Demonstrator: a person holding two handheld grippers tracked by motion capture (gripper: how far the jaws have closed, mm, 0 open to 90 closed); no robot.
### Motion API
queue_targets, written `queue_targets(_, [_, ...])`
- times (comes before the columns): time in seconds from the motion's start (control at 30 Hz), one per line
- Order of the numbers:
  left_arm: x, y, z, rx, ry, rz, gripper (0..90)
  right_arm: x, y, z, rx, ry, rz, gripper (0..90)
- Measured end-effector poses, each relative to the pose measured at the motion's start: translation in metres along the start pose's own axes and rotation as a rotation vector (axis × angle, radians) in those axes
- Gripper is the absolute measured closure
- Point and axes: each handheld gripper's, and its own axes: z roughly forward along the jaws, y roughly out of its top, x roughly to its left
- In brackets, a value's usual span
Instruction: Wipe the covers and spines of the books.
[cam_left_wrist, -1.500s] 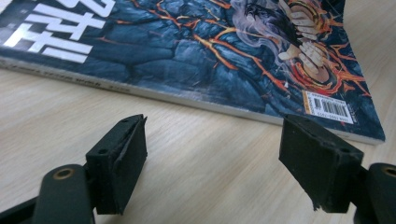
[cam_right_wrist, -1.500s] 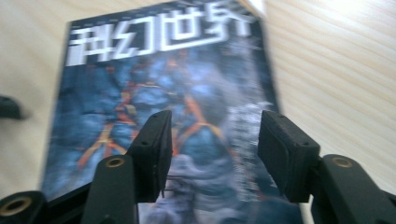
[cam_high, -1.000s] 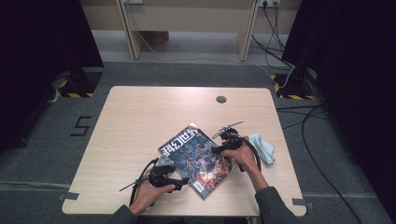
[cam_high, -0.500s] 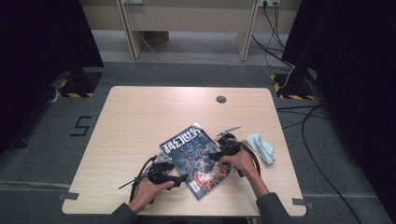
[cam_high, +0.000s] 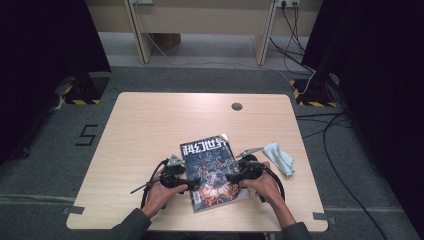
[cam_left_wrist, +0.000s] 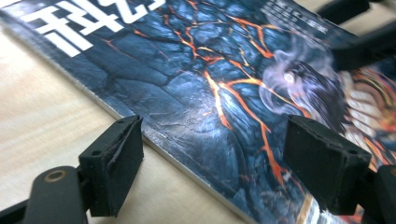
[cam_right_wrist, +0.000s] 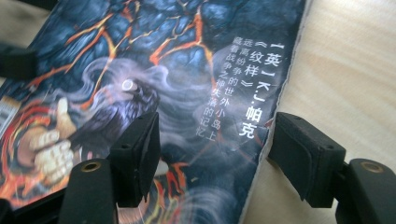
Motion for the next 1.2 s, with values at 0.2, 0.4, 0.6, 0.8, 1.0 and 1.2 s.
queue_targets(0.2, [0.005, 0.005, 0.005, 0.002, 0.022, 0.014, 19.1, 0.009, -0.006, -0.001, 0.003, -0.001, -0.016, 32.3])
queue_targets(0.4, [0.005, 0.006, 0.006, -0.002, 0.024, 0.019, 19.5, 0.01, -0.006, -0.001, 0.001, -0.006, -0.026, 32.4])
queue_targets(0.6, [0.0, -0.003, -0.006, -0.009, -0.015, 0.024, 23.4, 0.008, -0.007, -0.001, -0.02, -0.008, -0.025, 33.9])
queue_targets(0.8, [-0.007, -0.01, -0.012, 0.01, -0.035, 0.066, 24.6, 0.005, -0.009, -0.001, -0.041, -0.006, -0.021, 34.1])
queue_targets(1.0, [-0.004, -0.011, -0.009, 0.012, 0.003, 0.107, 29.4, 0.008, -0.009, 0.001, -0.044, -0.012, -0.037, 34.3])
queue_targets(1.2, [0.0, -0.008, -0.007, -0.001, 0.024, 0.113, 31.0, 0.008, -0.005, 0.005, -0.056, -0.023, -0.035, 34.5])
